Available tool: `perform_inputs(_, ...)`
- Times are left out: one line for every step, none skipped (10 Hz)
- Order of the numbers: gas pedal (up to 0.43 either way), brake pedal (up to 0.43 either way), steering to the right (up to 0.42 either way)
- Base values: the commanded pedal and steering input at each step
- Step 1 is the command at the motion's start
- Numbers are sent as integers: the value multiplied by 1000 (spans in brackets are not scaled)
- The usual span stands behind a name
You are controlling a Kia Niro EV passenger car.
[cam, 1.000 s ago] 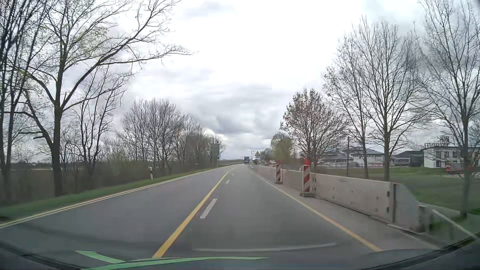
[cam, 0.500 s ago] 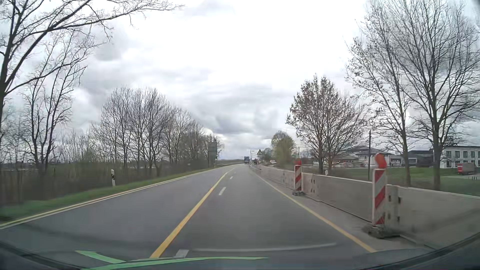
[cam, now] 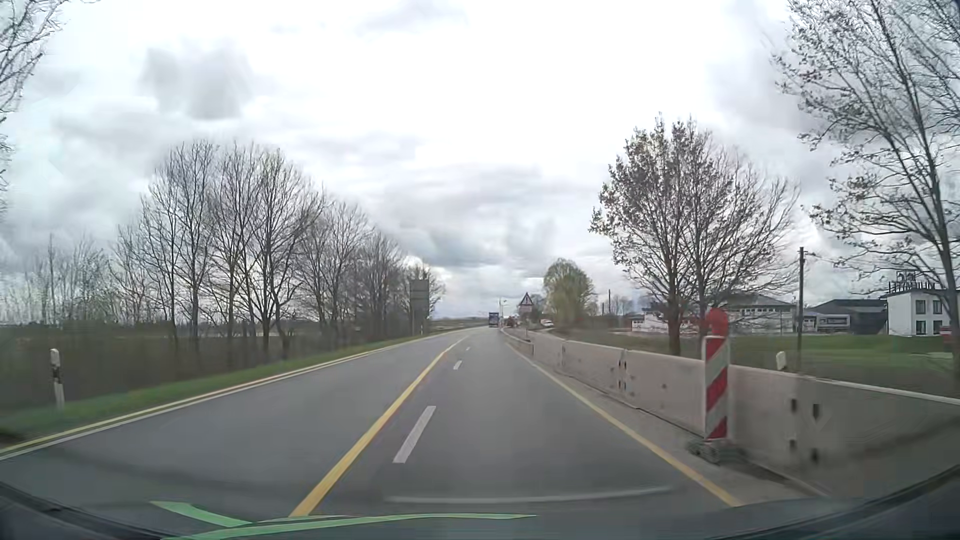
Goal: Follow the waypoints while adhering to traffic rules and regulations
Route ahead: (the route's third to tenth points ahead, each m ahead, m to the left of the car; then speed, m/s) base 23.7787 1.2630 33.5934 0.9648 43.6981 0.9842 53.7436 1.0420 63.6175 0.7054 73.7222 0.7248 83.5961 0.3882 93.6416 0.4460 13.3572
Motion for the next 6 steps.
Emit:
perform_inputs(87,0,0)
perform_inputs(87,0,0)
perform_inputs(59,0,0)
perform_inputs(59,0,0)
perform_inputs(59,0,0)
perform_inputs(59,0,-1)
